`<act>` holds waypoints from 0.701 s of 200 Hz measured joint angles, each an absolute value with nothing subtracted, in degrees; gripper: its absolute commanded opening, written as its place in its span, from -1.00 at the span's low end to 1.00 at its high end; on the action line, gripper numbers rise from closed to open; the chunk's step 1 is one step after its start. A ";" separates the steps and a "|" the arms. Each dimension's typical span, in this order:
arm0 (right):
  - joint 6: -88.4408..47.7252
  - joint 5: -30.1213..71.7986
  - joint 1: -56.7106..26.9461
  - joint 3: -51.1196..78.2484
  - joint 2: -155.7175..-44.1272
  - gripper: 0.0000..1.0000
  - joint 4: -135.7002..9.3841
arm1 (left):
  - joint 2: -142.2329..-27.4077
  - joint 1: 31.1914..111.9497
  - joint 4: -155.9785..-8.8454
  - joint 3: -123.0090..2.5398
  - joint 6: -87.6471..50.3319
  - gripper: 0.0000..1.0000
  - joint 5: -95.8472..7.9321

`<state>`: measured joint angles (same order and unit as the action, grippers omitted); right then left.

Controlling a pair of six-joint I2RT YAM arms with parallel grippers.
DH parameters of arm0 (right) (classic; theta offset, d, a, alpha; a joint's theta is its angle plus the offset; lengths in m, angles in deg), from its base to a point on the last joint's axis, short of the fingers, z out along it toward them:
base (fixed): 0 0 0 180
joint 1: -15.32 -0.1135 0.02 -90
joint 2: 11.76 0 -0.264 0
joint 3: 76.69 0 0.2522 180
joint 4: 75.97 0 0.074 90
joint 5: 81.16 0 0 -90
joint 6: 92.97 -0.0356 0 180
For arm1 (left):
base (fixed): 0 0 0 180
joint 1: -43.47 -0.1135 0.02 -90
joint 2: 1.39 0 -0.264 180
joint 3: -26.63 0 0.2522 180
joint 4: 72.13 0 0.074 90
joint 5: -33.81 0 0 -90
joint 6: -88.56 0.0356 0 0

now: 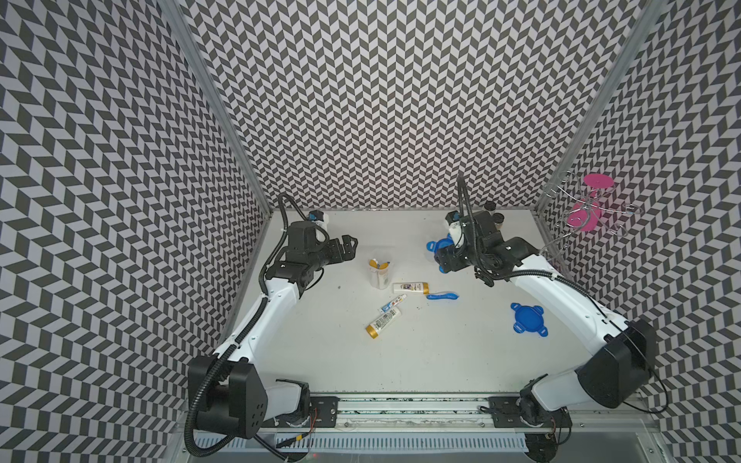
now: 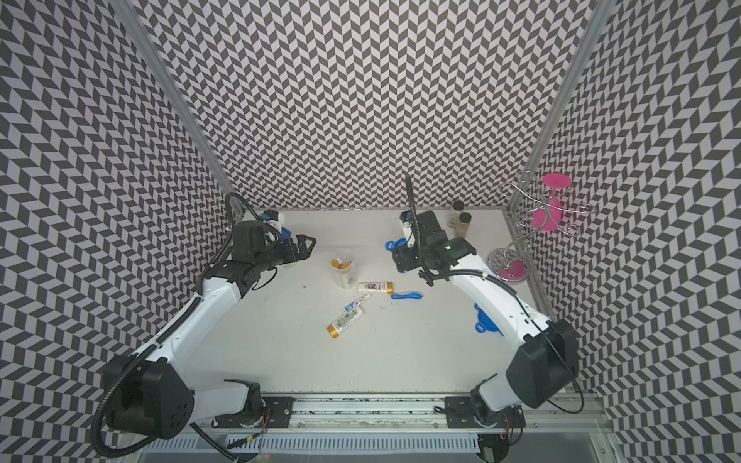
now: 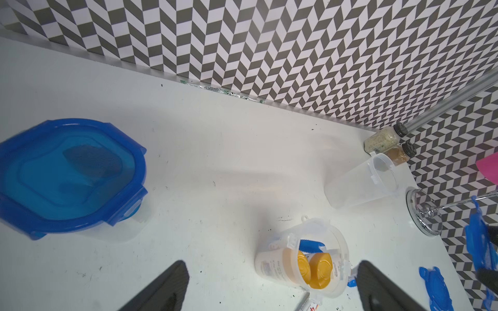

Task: Pack away toiletry kits
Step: Pick up the lid from the center of the board, then close the lid on the container.

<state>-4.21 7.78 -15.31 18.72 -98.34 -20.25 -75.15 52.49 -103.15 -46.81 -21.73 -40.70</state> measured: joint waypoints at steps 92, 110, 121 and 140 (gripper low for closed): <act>-5.98 13.62 -27.01 49.76 -127.41 0.21 -15.58 | -71.39 51.77 -104.42 -43.42 -22.80 0.97 -45.07; -4.86 13.55 -28.34 52.03 -129.95 0.22 -15.20 | -70.64 51.15 -104.77 -42.48 -23.06 0.97 -45.27; -4.08 13.31 -28.97 52.38 -130.52 0.23 -15.01 | -70.36 50.72 -105.05 -42.24 -23.13 0.97 -45.36; -2.77 12.22 -29.61 52.51 -130.71 0.23 -14.66 | -70.23 50.00 -105.20 -42.22 -23.13 0.97 -45.40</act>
